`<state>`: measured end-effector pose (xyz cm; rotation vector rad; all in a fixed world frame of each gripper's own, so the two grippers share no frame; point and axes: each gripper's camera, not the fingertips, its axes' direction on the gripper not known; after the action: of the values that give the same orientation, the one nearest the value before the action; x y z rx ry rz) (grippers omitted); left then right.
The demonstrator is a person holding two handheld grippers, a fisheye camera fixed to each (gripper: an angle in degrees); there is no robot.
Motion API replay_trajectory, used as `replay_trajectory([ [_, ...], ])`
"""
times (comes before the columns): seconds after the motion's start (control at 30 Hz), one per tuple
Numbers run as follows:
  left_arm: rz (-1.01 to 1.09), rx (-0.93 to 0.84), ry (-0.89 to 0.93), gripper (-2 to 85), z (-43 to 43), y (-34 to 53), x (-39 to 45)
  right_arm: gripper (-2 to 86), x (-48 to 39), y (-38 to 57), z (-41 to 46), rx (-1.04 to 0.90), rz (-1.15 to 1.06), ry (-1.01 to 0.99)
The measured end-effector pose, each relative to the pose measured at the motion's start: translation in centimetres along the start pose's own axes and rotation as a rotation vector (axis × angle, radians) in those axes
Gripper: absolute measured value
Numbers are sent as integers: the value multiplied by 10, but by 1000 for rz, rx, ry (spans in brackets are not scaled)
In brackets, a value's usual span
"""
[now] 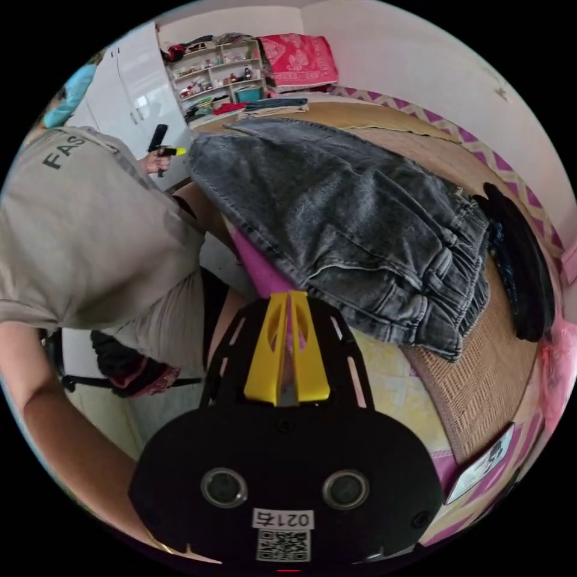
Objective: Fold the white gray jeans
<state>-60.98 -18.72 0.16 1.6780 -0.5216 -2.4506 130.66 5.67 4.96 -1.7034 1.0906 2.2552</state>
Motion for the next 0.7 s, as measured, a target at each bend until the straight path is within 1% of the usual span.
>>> replay_trajectory([
  [0.03,-21,72,-66,10,-21,-3,-2,22,9,3,-23,-13,-23,-68],
  [0.07,-36,99,-183,24,-33,-8,-3,43,20,9,-54,41,-14,-86],
  [0.1,-51,91,-257,30,-36,-11,-3,58,25,12,-73,99,-7,-72],
  [0.13,-76,60,-398,43,-37,-19,-5,87,39,20,-111,245,26,-38],
  [0.17,-73,51,-497,45,-36,-26,-6,114,54,26,-139,380,65,-17],
  [0.2,-81,36,-533,45,-33,-29,-8,115,60,26,-149,428,72,-1],
  [0.23,-107,-17,-584,39,-27,-36,-17,117,70,18,-158,462,72,59],
  [0.27,-134,-59,-631,24,-20,-41,-28,104,84,3,-158,441,85,130],
  [0.3,-154,-84,-647,14,-16,-43,-35,97,93,-5,-155,420,98,163],
  [0.33,-177,-81,-642,0,-16,-48,-44,84,112,-20,-149,377,117,215],
  [0.4,-206,-131,-615,-5,-14,-63,-58,75,145,-35,-138,349,151,304],
  [0.43,-212,-193,-614,-7,-9,-76,-65,76,167,-38,-132,355,162,340],
  [0.53,-198,-321,-638,-9,4,-110,-84,85,237,-37,-120,346,254,360],
  [0.6,-221,-369,-600,-9,8,-128,-99,85,276,-33,-121,353,306,371],
  [0.7,-243,-414,-562,-9,13,-153,-126,48,339,-29,-122,316,398,404],
])
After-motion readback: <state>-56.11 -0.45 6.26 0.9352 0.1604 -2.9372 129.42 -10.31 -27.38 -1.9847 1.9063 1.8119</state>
